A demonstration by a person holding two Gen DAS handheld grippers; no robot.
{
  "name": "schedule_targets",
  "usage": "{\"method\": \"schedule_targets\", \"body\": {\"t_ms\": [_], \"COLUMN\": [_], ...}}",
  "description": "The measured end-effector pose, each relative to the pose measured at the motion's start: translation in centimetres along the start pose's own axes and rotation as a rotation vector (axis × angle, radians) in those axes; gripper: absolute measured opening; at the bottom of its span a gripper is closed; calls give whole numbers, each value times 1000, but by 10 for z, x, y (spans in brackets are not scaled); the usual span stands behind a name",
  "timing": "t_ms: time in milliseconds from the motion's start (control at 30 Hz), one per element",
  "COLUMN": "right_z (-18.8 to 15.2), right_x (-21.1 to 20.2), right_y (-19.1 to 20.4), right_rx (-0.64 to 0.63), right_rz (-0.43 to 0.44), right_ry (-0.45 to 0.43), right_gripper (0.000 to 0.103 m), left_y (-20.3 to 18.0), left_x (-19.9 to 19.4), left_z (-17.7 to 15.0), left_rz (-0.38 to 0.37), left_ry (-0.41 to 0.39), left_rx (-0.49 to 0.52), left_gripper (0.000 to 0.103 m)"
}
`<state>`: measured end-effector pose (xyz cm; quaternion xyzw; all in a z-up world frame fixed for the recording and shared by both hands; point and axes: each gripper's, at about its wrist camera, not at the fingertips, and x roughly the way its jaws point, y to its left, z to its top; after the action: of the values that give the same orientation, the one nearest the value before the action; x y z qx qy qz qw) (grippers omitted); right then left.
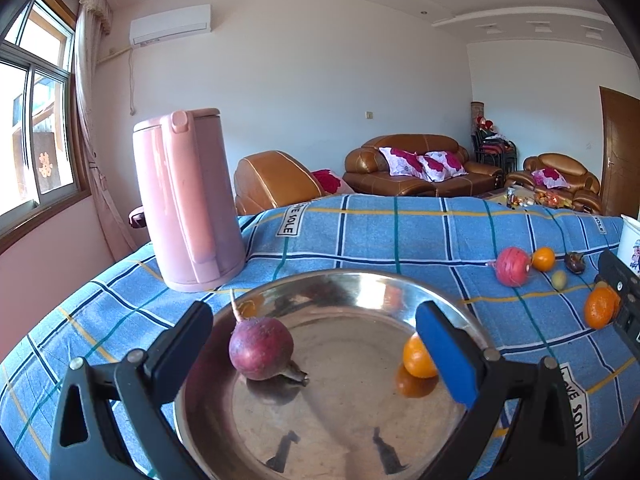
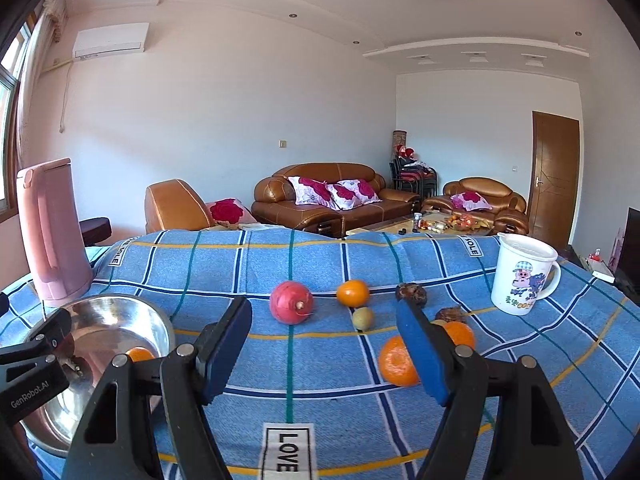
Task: Organize fruits
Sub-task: 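Withdraw both open tools from the steel bowl, then grasp an orange with the left tool while the right tool grasps another orange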
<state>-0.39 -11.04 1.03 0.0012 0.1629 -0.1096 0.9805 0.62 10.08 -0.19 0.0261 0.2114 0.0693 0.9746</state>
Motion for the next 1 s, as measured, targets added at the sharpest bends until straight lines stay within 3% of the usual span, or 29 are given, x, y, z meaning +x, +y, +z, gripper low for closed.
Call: {"method": "schedule_targets", "body": {"t_ms": [600, 767, 1000], "right_z": [-1, -4, -9], "right_x": [13, 20, 36], "right_y": [-134, -162, -184], "right_rx": [95, 141, 226], "right_rz": [-181, -179, -107], "right_ry": [69, 116, 196], "right_gripper": [76, 76, 76], "left_y": [-105, -136, -185], "left_x": [-17, -13, -5], "left_z": [1, 2, 3], "left_rz": [-201, -286, -420], "left_ry": [2, 51, 132], "left_rx": [148, 156, 177], "left_gripper": [103, 103, 103]}}
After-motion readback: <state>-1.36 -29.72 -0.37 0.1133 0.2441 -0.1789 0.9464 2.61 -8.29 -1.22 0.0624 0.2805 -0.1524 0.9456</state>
